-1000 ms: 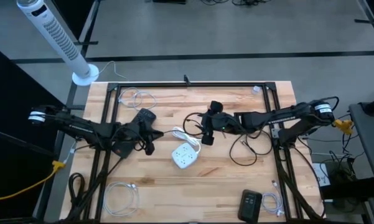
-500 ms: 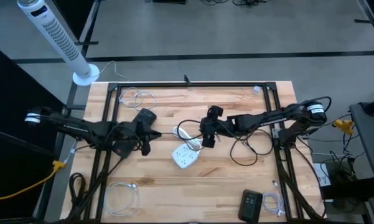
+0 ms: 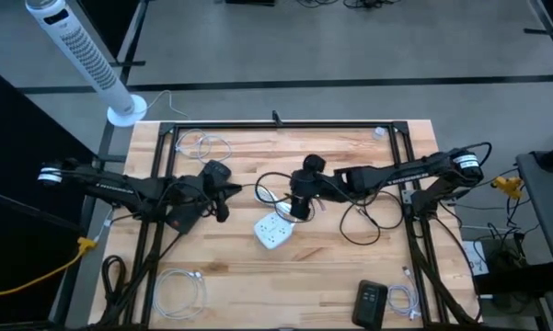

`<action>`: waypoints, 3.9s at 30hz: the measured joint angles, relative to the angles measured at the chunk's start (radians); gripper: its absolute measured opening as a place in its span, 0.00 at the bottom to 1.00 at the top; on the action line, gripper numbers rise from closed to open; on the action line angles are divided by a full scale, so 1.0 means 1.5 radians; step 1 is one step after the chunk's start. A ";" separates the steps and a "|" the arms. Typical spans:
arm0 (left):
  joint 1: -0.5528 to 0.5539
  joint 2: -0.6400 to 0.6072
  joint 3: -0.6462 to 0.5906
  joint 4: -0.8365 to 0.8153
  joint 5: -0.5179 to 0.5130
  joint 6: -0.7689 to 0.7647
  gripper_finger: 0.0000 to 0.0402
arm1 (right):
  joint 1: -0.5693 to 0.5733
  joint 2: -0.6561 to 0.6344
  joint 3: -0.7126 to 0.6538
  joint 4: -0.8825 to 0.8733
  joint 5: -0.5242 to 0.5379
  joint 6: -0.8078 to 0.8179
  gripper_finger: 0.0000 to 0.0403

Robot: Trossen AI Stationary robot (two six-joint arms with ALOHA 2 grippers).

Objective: Insert USB
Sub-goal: Insert the left black charger cable into the white outlet extension

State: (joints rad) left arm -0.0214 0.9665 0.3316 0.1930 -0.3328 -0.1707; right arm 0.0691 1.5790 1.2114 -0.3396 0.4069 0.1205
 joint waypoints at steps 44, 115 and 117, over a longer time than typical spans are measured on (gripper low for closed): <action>-0.012 0.379 0.099 0.518 0.109 -0.333 0.05 | 0.066 0.004 0.066 0.096 -0.027 -0.104 0.55; -0.083 0.521 0.093 0.822 -0.042 -0.556 0.05 | 0.128 0.101 -0.169 0.533 0.124 -0.497 0.00; -0.083 0.521 0.093 0.823 -0.042 -0.556 0.05 | 0.129 0.100 -0.168 0.535 0.125 -0.498 0.00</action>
State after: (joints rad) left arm -0.1452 1.7477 0.4706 1.4281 -0.3965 -1.0042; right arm 0.2623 1.7294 0.9597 0.4625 0.5945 -0.6262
